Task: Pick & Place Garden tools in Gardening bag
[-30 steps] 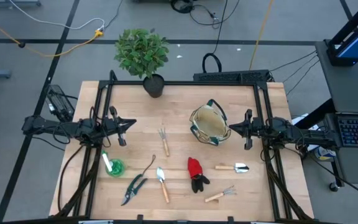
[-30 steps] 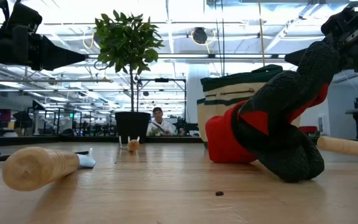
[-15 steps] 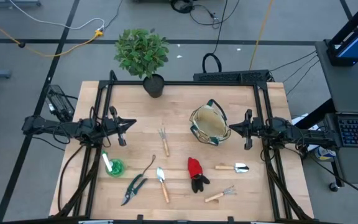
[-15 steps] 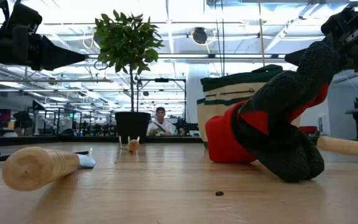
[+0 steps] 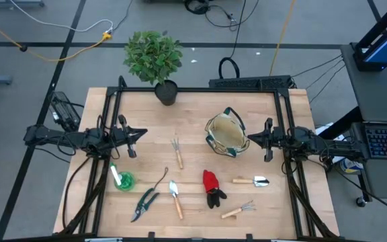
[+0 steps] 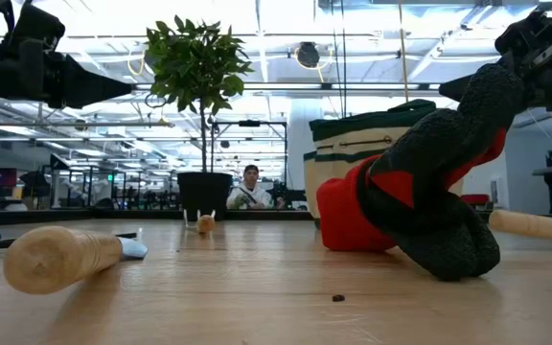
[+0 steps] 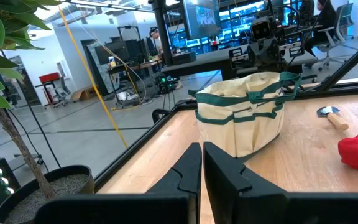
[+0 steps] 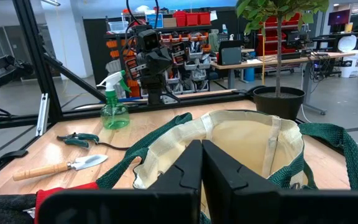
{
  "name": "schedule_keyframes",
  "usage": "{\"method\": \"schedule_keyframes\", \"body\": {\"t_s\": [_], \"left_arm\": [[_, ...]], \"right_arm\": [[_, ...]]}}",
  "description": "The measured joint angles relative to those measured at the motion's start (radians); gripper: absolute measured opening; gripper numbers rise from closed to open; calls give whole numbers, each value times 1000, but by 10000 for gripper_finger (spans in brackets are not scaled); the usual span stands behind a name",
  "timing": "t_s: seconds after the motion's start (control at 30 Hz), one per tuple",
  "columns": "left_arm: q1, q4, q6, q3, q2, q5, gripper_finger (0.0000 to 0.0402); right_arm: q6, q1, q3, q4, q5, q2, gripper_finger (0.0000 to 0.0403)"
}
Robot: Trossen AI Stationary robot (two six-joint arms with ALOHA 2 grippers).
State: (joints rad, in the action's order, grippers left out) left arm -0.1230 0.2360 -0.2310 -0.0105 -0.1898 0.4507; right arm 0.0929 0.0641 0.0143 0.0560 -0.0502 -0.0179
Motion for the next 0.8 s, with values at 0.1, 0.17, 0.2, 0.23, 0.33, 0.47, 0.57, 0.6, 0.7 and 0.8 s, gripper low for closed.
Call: {"method": "schedule_keyframes", "body": {"t_s": [0.1,0.17,0.2,0.23,0.33,0.47,0.57,0.6,0.7,0.8], "left_arm": [[0,0,0,0,0,0,24],[0,0,0,0,0,0,24],[0,0,0,0,0,0,24],[0,0,0,0,0,0,24],[0,0,0,0,0,0,24],[0,0,0,0,0,0,24],[0,0,0,0,0,0,24],[0,0,0,0,0,0,24],[0,0,-3,0,0,0,24],[0,0,2,0,0,0,24]], "right_arm": [[0,0,0,0,0,0,0],[0,0,0,0,0,0,0],[0,0,0,0,0,0,0],[0,0,0,0,0,0,0],[-1,0,0,0,0,0,0],[-90,0,0,0,0,0,0],[-186,0,0,0,0,0,0],[-204,0,0,0,0,0,0],[-193,0,0,3,0,0,0],[-109,0,0,20,-3,-1,0]]}}
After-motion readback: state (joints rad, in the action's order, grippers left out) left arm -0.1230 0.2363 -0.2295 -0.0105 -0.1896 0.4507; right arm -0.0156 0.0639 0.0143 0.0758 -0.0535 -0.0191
